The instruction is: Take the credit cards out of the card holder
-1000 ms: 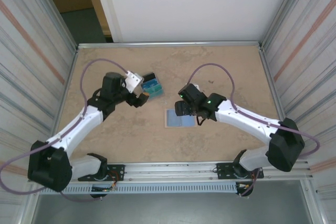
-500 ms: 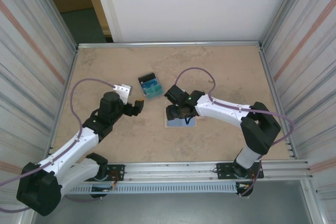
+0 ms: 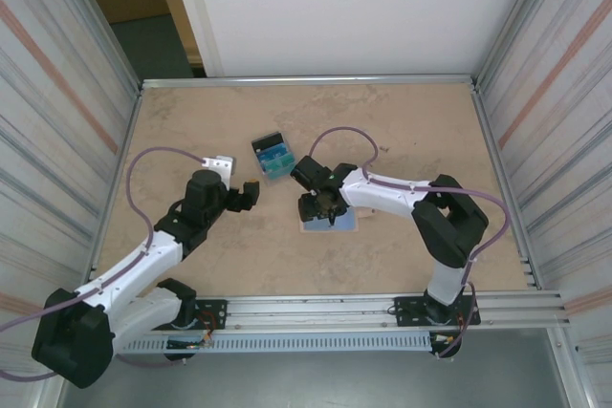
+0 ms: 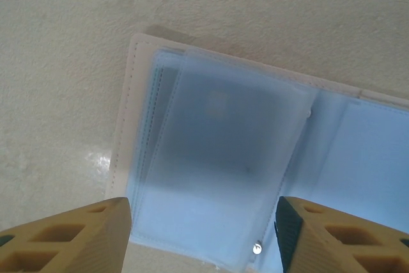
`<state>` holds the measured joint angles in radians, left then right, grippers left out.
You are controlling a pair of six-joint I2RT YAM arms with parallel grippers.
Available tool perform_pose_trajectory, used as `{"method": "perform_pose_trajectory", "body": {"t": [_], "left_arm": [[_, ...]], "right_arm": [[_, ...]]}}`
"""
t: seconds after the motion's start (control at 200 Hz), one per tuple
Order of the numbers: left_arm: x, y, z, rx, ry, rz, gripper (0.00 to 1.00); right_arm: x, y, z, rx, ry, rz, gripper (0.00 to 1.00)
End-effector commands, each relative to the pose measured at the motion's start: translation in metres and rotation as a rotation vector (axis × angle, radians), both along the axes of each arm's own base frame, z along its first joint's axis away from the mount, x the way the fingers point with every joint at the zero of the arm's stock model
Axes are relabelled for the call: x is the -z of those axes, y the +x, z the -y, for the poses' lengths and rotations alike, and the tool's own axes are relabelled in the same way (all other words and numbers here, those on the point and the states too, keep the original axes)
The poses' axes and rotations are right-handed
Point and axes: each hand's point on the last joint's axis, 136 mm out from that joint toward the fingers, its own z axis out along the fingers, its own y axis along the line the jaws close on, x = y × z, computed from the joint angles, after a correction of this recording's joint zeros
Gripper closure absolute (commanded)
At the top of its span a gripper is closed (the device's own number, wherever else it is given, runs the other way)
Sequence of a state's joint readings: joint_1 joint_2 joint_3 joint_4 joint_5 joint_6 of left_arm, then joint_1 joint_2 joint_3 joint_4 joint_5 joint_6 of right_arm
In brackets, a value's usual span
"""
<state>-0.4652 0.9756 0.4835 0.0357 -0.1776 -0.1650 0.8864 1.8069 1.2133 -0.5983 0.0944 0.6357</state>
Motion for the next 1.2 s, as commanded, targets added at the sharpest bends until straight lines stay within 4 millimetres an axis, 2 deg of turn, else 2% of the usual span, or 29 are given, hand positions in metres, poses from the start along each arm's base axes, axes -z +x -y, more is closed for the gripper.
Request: {"method": "perform_pose_trajectory", "body": {"t": [0.0,0.381,0.561,0.777,1.062,1.198], "left_arm": [[-0.005,0.005,0.0,-0.03,-0.027,0.017,0.01],[-0.001,0.005,0.0,-0.03,-0.024,0.0,0.01],[-0.003,0.005,0.0,-0.032,-0.025,0.007,0.01],[-0.006,0.006,0.001,-0.025,-0.023,0.008,0.01],[-0.011,0.005,0.002,-0.016,-0.026,0.018,0.01],[-0.014,0.004,0.001,-0.017,-0.026,0.024,0.01]], "right_arm": [[0.003,0.0,-0.01,-0.04,-0.007,-0.007,0.38],[0.025,-0.006,-0.009,-0.054,-0.052,-0.038,0.35],[0.034,-0.01,0.0,-0.047,-0.094,-0.052,0.35],[0.037,-0.011,0.006,-0.044,-0.103,-0.054,0.41],[0.035,-0.008,0.008,-0.043,0.0,-0.069,0.52],[0.032,-0.008,0.008,-0.062,0.029,-0.07,0.53]]}}
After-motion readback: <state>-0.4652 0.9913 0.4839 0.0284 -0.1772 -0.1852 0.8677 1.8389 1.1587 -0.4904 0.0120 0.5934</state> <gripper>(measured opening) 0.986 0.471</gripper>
